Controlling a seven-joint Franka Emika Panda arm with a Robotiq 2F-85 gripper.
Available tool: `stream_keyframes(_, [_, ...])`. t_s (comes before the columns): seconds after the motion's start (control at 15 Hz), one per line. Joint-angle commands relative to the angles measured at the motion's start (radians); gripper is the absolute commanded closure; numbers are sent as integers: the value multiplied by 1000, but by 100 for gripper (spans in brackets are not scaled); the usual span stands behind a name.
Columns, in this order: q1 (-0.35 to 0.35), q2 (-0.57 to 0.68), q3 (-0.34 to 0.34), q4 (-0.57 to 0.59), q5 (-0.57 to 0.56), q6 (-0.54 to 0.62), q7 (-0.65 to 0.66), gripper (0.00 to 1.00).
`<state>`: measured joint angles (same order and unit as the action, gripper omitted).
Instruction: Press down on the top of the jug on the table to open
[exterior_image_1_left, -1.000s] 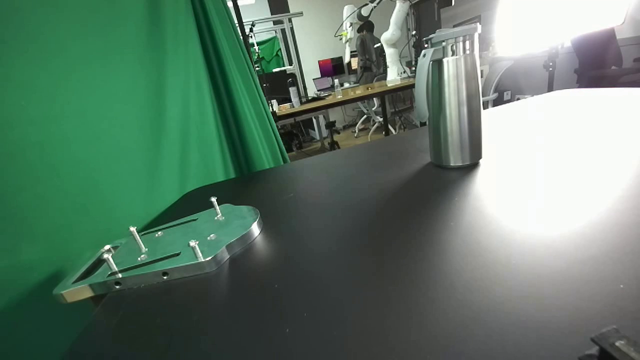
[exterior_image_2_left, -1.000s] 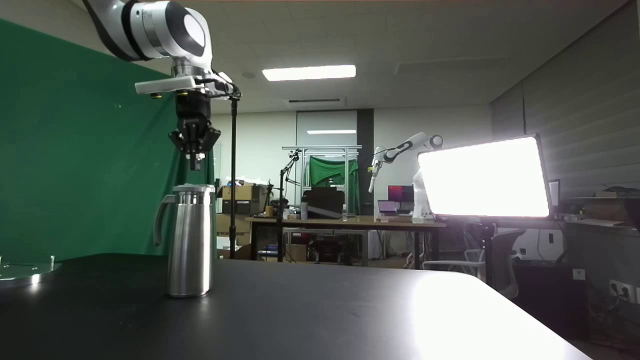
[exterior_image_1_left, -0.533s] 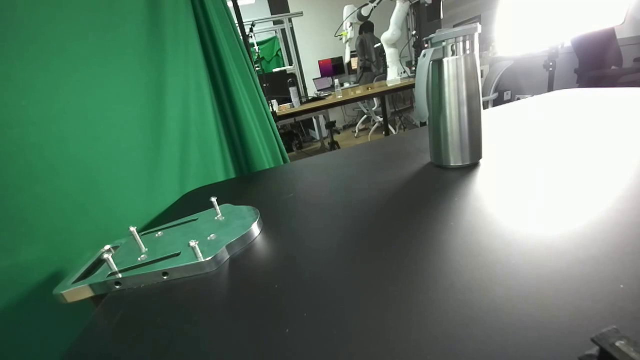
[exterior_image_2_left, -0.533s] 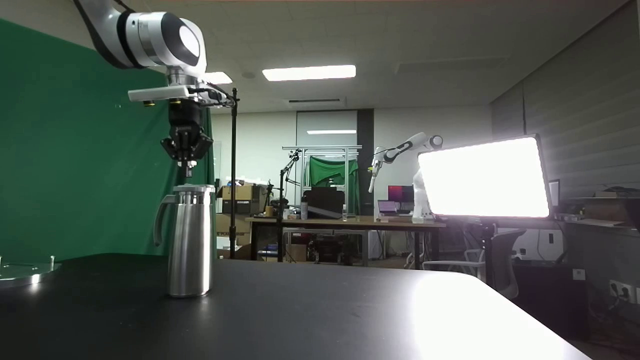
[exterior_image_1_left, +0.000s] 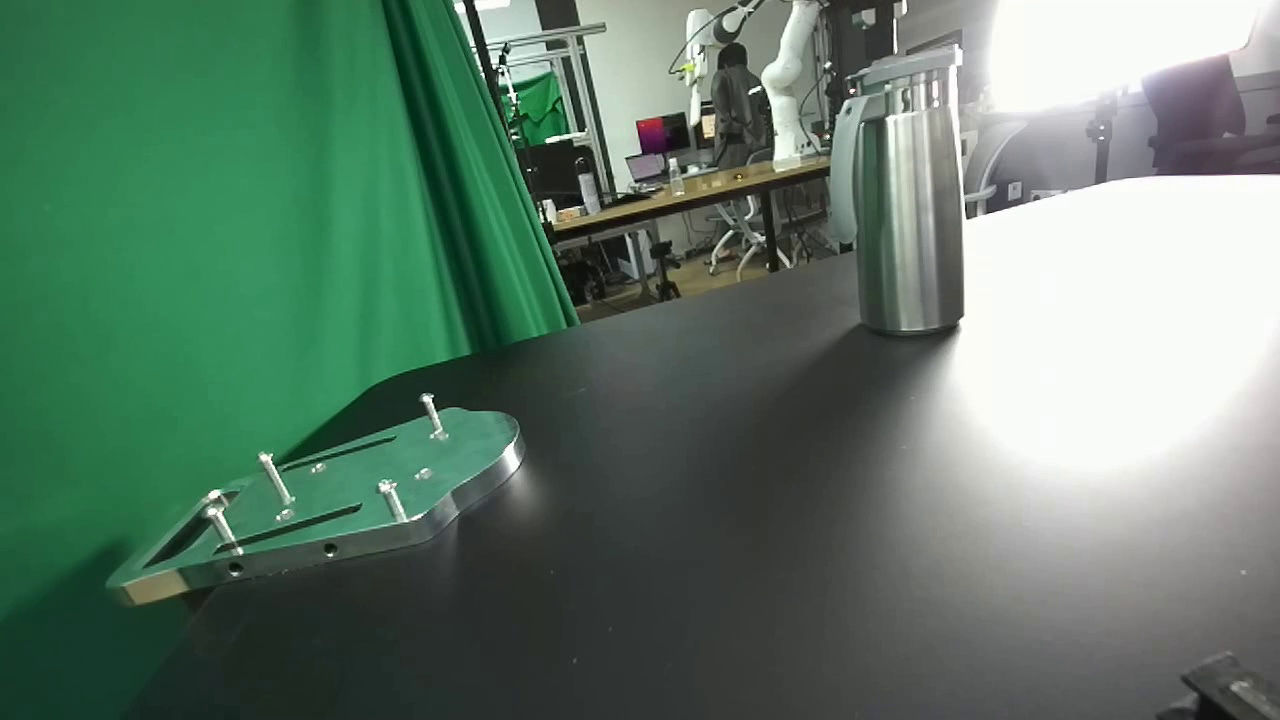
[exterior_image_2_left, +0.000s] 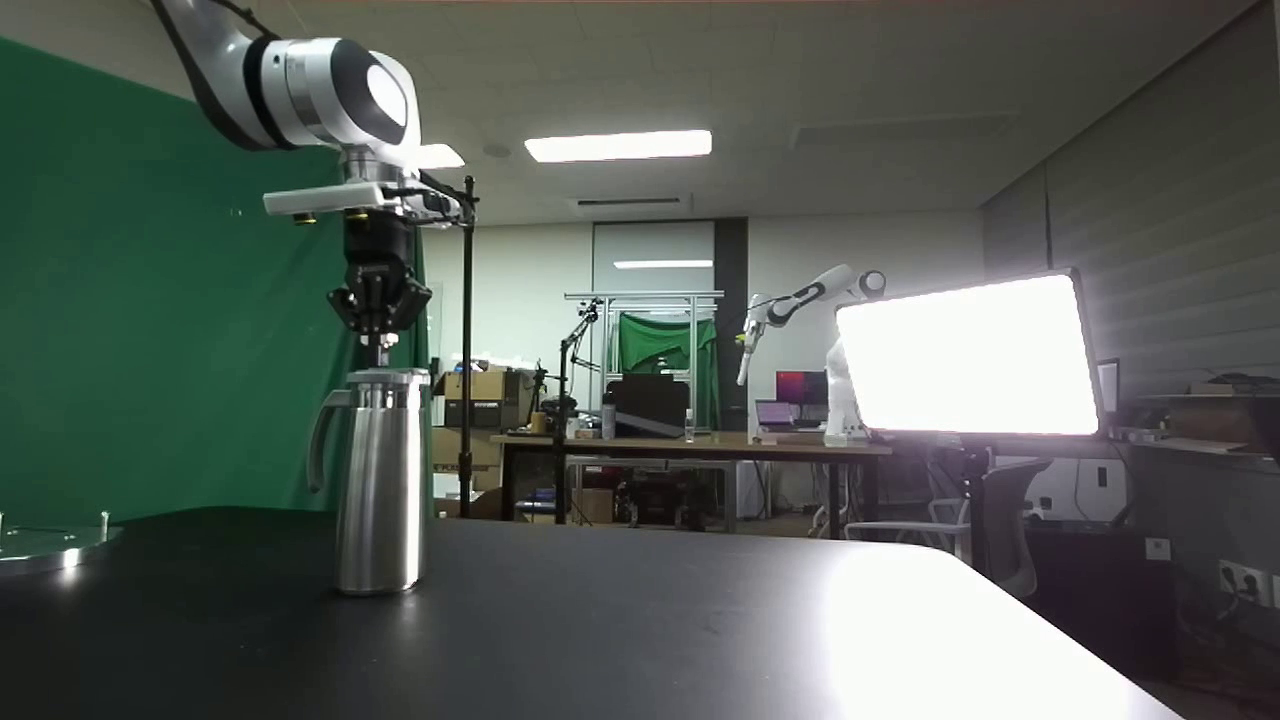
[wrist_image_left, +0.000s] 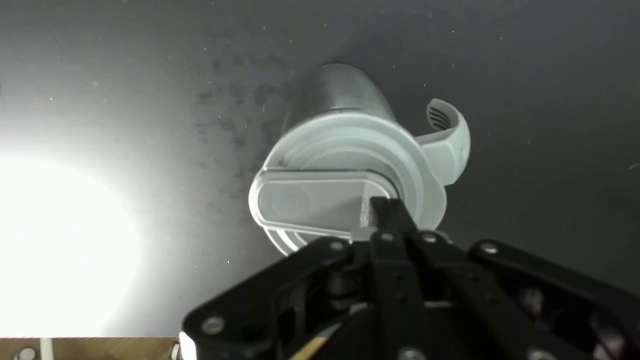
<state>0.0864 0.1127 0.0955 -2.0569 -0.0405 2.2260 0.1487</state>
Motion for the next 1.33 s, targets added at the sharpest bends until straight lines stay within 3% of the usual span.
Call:
stream_keyframes(0.0, [6,20,-13,18,-18,-16,43,100])
stream_keyframes(0.8, [8,40,-21,17,-21,-8,63,100])
stream_keyframes(1.27, [32,-107,5,-16,-24,-28,43,100])
